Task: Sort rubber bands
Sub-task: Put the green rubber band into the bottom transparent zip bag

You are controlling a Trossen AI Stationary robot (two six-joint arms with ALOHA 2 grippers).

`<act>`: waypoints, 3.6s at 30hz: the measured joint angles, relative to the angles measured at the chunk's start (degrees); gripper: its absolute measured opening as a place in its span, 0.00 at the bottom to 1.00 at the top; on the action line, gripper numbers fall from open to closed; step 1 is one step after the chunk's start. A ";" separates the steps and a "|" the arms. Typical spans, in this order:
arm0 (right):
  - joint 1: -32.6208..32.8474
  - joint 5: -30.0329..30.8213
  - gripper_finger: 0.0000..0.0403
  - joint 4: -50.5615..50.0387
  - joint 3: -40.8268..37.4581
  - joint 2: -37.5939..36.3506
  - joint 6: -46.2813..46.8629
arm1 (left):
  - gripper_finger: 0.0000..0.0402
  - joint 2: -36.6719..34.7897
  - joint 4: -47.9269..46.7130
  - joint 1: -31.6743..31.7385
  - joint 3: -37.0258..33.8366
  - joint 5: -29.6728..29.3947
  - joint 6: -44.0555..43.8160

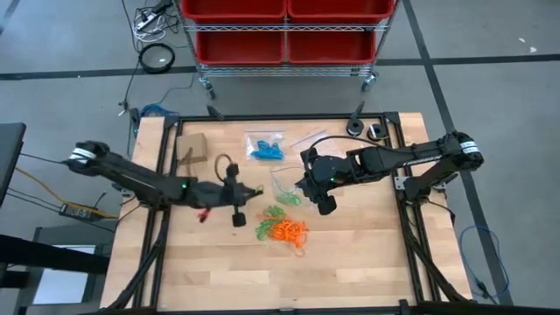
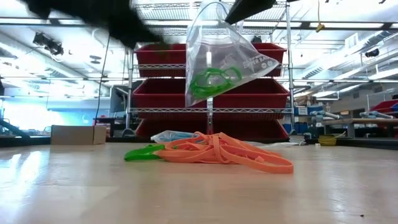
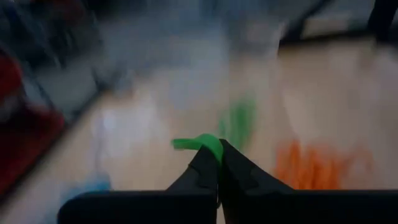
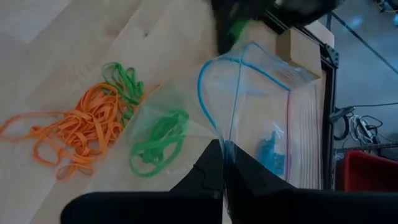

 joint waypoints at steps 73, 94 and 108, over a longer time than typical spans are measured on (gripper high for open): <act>1.64 0.04 0.00 0.97 0.00 -0.01 -1.30 | 0.40 17.08 3.80 -9.09 -7.02 7.86 -25.64; 1.68 -0.38 0.00 1.46 0.00 -0.01 0.00 | 0.25 34.63 9.28 -9.44 -2.78 2.85 -20.85; 1.66 -0.40 0.00 1.54 0.00 -0.01 0.03 | 0.01 23.10 -11.78 -11.76 2.70 0.40 -15.26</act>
